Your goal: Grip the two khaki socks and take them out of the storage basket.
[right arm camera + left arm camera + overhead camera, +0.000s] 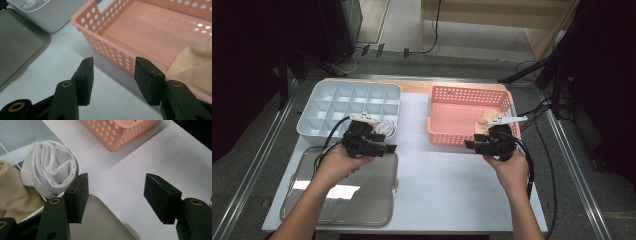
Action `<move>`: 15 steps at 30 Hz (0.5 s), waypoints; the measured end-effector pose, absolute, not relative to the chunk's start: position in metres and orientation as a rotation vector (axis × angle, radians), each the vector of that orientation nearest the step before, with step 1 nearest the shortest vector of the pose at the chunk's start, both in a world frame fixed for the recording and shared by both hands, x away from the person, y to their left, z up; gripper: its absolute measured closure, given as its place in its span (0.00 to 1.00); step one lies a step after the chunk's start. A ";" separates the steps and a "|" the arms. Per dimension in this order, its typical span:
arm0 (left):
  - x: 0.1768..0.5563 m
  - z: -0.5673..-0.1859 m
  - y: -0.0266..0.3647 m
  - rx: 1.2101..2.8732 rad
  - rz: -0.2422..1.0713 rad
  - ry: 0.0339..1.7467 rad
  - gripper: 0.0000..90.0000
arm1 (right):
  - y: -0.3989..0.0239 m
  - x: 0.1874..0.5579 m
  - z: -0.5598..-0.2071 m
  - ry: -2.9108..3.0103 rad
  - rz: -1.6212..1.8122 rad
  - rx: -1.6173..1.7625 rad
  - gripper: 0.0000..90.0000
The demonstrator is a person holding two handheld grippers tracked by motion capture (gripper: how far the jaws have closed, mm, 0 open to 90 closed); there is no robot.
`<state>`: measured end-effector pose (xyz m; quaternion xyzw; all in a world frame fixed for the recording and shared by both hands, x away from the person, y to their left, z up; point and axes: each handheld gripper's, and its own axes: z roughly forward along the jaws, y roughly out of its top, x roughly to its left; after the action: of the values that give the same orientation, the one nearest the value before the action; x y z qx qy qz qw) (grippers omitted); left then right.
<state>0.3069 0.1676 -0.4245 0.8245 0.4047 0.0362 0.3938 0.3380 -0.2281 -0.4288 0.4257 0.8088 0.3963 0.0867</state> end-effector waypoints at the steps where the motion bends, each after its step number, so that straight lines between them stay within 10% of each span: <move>1: 0.306 -0.425 0.166 2.092 0.096 1.025 0.42 | -0.230 0.340 -0.427 2.402 1.183 1.272 0.57; 15: 0.294 -0.431 0.154 2.110 0.113 0.972 0.42 | -0.258 0.382 -0.409 2.329 1.112 1.325 0.58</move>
<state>0.2941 0.1541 -0.4307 0.8327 0.3836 0.0445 0.3968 0.3819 -0.2575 -0.4085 0.4535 0.7970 0.3806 0.1198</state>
